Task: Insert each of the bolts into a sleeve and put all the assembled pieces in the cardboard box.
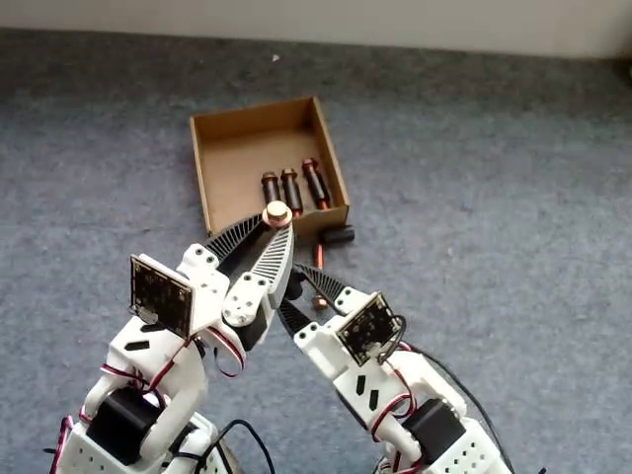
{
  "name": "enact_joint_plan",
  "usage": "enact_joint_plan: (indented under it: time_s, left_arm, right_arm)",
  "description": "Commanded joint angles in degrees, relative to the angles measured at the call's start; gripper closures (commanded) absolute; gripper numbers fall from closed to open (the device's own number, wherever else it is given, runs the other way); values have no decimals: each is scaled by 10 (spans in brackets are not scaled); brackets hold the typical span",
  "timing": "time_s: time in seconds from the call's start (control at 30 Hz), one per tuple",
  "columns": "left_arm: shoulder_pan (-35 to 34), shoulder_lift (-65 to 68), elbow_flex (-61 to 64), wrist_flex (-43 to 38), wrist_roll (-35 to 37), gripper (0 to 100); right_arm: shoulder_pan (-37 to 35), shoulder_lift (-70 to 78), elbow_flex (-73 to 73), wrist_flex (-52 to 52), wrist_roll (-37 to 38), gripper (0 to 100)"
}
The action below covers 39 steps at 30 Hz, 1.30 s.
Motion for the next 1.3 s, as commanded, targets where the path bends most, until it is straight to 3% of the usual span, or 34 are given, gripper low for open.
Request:
enact_joint_plan:
  time_s: [0.0,0.4,1.27]
  left_arm:
    - [7,-6,-17,-5,5,995]
    - [8,-6,7,-4,5,995]
    - [7,-6,-36,-5,4,995]
  right_arm:
    - [-5,-9,-26,-10,6,993]
    - [39,-10,-61,-12,4,993]
    - [1,-9,-14,-11,7,993]
